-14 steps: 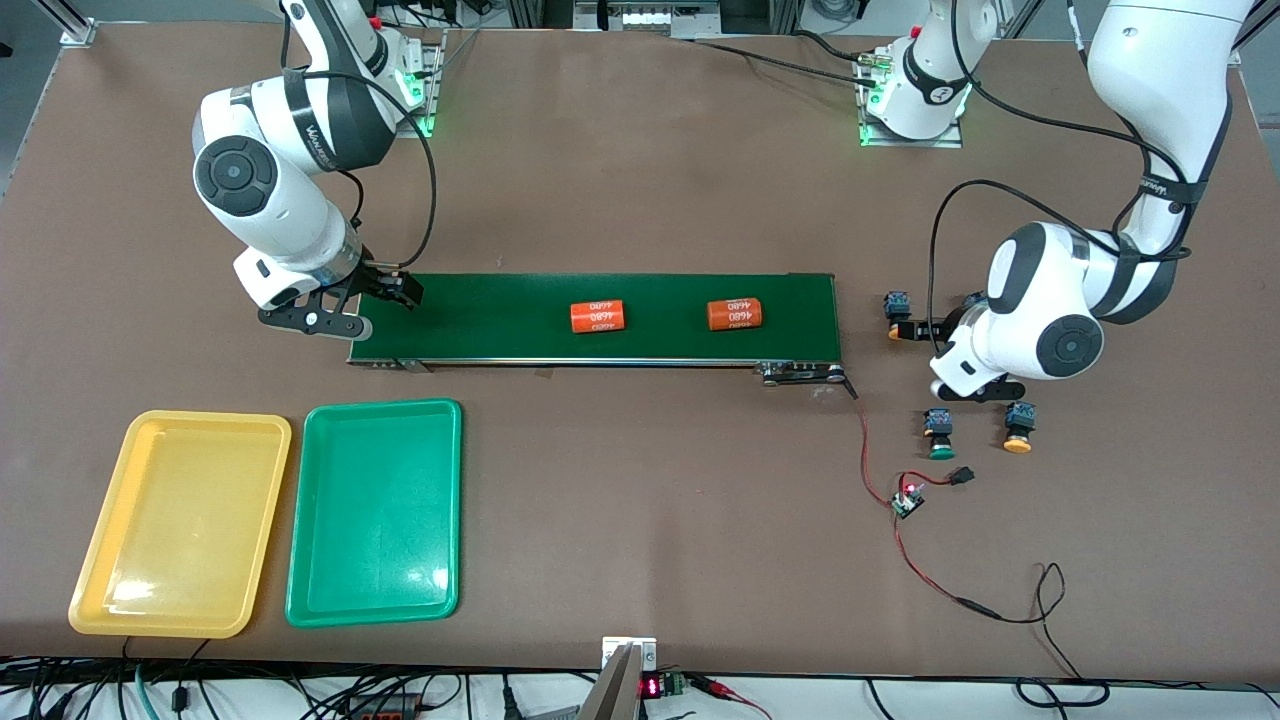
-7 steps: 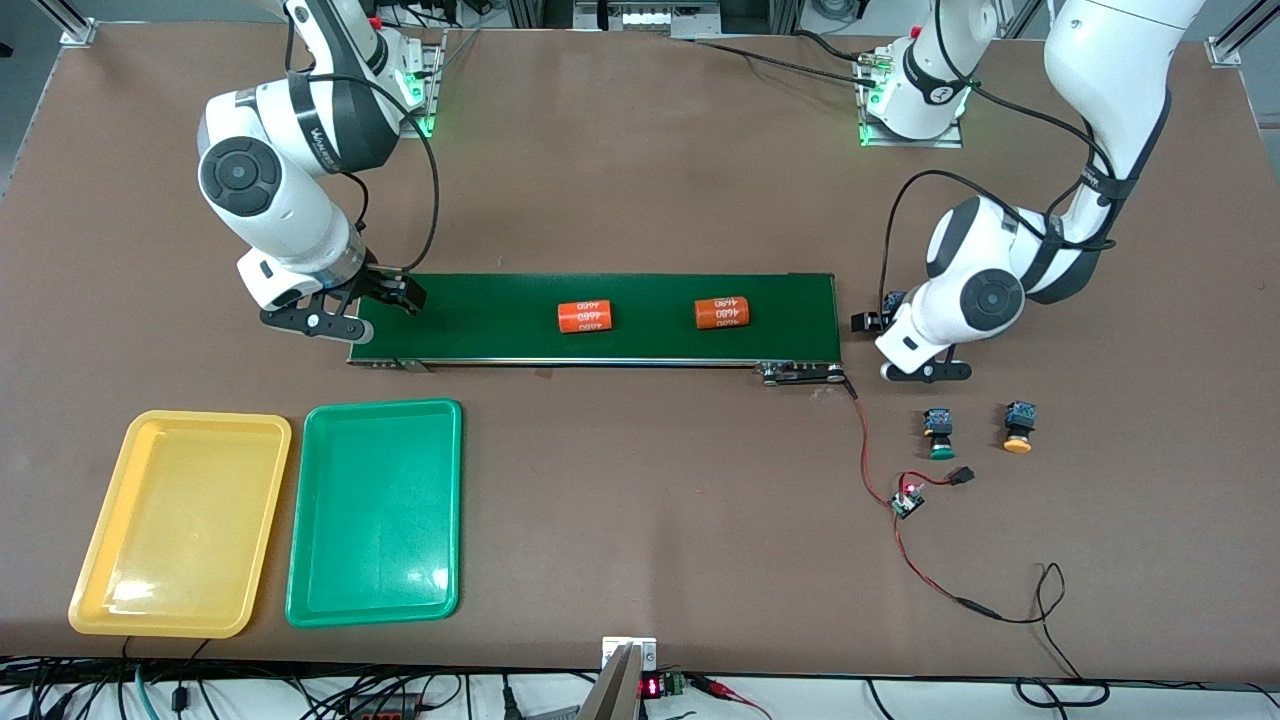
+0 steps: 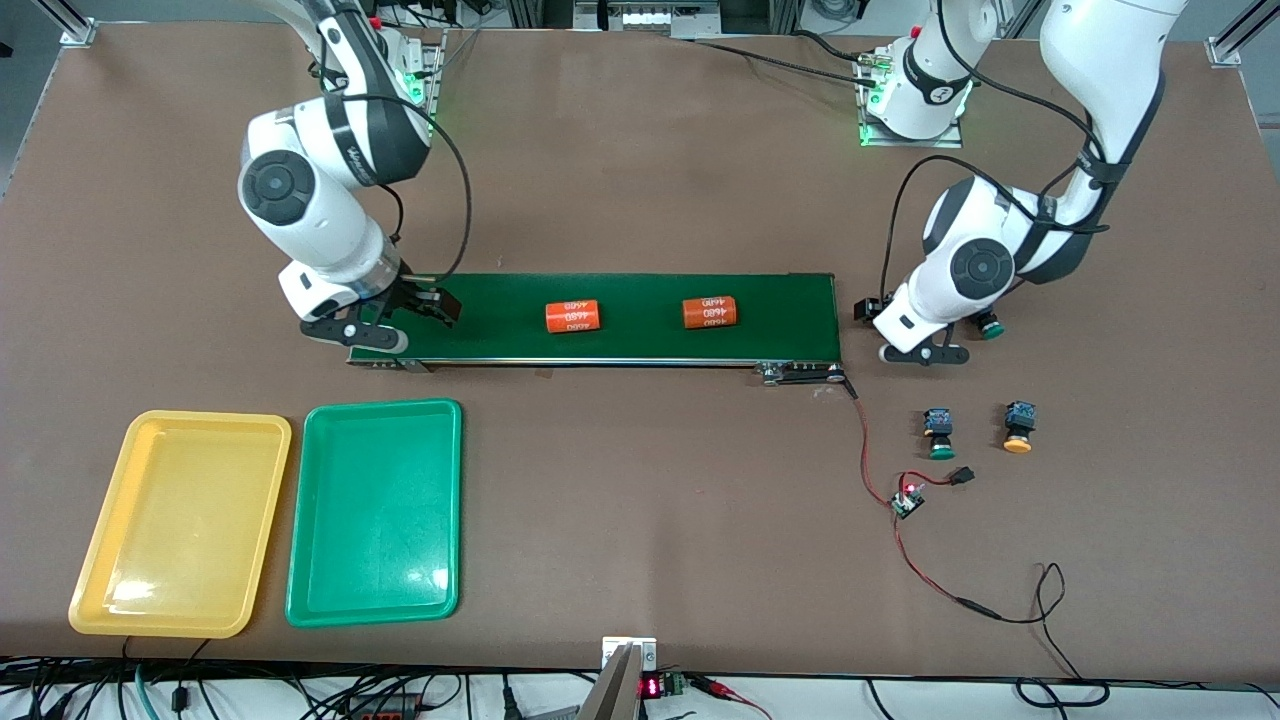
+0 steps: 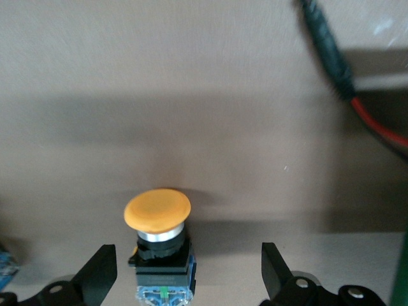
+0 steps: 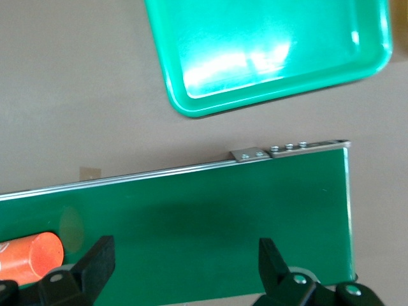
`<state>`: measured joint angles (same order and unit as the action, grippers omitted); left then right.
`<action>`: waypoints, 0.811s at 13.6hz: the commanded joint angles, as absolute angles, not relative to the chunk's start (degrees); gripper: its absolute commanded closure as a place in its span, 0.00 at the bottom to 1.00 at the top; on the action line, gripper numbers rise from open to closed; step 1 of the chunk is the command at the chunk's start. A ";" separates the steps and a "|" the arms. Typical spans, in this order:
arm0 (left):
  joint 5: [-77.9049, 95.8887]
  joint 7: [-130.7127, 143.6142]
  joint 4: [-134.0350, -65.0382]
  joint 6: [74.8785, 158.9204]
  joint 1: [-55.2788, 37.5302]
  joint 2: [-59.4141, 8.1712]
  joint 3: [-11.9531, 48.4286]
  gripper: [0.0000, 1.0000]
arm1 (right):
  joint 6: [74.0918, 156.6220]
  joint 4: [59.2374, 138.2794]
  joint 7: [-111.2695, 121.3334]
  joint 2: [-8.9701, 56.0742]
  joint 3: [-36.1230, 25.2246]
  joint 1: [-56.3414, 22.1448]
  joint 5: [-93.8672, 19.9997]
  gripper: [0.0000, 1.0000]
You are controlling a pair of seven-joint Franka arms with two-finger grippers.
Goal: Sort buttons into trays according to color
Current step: 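Set the yellow-capped button on the conveyor and release it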
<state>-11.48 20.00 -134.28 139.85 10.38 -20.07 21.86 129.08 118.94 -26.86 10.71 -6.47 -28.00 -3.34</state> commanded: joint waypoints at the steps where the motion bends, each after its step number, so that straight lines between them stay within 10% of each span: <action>1: -12.92 20.83 -138.94 145.87 10.99 -18.28 21.62 0.00 | 129.20 117.69 -21.81 11.78 -6.59 -28.04 -4.66 0.00; 6: -12.92 20.83 -140.01 146.69 10.99 -18.37 20.83 0.03 | 129.20 117.60 -19.87 11.95 -6.59 -28.12 -4.57 0.00; 11: -13.01 21.00 -140.10 146.25 10.99 -18.37 20.66 0.53 | 128.67 118.21 -21.61 11.95 -6.59 -29.53 -4.66 0.00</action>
<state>-11.48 20.00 -138.62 145.99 10.61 -19.85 20.75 129.24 118.52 -21.44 11.60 -6.50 -28.47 -3.74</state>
